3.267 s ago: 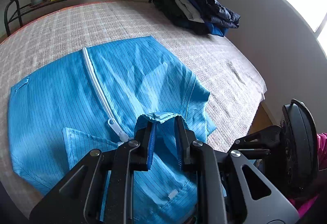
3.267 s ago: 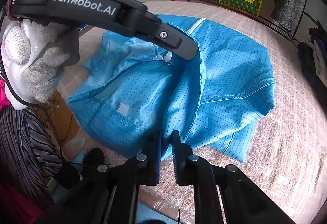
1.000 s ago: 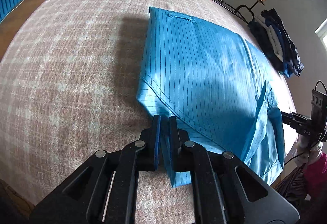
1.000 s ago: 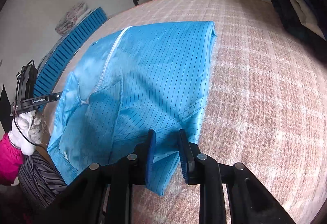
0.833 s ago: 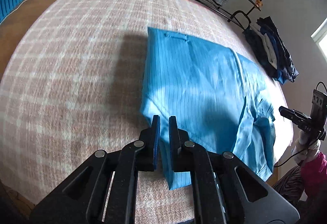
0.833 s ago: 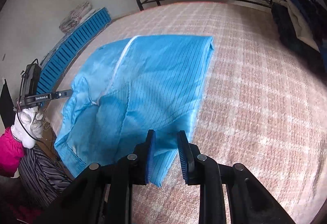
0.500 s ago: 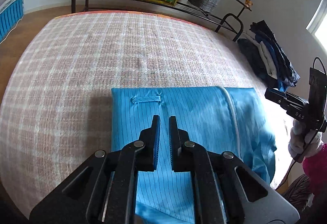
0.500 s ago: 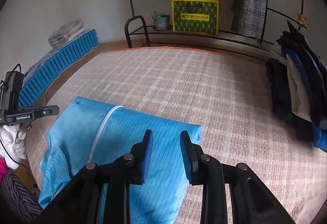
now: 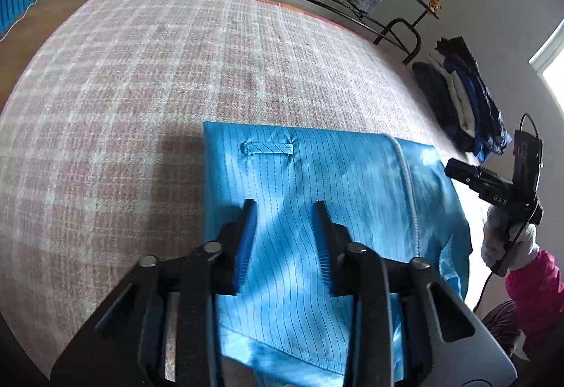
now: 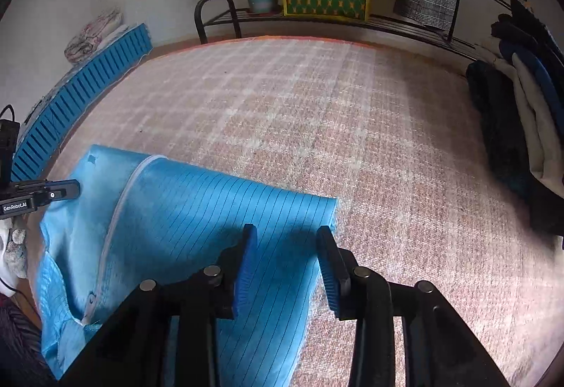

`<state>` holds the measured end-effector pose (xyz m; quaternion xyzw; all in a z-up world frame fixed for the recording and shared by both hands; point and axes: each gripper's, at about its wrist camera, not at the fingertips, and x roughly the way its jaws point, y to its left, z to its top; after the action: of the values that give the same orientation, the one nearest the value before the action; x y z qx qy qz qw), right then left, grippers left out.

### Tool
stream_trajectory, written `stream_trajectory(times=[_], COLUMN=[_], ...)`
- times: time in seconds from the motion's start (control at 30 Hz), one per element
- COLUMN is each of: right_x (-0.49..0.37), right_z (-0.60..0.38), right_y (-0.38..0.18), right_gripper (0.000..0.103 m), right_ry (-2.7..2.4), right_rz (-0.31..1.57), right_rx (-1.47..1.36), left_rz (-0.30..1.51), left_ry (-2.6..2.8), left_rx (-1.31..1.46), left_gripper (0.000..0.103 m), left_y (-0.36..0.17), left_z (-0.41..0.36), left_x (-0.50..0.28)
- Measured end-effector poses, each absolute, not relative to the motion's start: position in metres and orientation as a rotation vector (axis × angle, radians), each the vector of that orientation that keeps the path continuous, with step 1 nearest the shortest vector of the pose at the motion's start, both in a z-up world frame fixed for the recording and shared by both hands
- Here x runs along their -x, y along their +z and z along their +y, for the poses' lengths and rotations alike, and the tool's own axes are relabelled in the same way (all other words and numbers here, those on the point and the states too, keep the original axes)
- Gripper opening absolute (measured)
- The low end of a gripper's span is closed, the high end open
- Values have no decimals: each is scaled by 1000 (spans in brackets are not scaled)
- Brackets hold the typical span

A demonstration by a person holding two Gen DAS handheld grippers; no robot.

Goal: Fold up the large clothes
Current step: 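Grasp the folded coat's end with both tools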

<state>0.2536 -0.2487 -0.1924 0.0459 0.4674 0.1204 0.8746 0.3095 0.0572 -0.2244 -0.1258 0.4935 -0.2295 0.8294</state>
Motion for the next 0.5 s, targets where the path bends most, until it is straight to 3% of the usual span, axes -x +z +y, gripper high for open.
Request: stream_trajectory(times=[0.03, 0.1, 0.37, 0.5], right_x=[-245, -229, -194, -191], right_z=[-258, -277, -322, -312], right_y=[-188, -185, -216, -233], right_gripper=[63, 73, 74, 68], right_ry=[260, 267, 350, 445], right_rz=[961, 946, 1052, 1097], right_rx=[-139, -228, -530, -594], left_rz=[1041, 1064, 1198, 1214], left_ry=[-483, -494, -527, -582], left_rx=[309, 412, 733, 769], left_gripper=[60, 61, 61, 61], left_y=[-221, -224, -275, -285], left_z=[69, 94, 134, 125], left_x=[-307, -304, -302, -300])
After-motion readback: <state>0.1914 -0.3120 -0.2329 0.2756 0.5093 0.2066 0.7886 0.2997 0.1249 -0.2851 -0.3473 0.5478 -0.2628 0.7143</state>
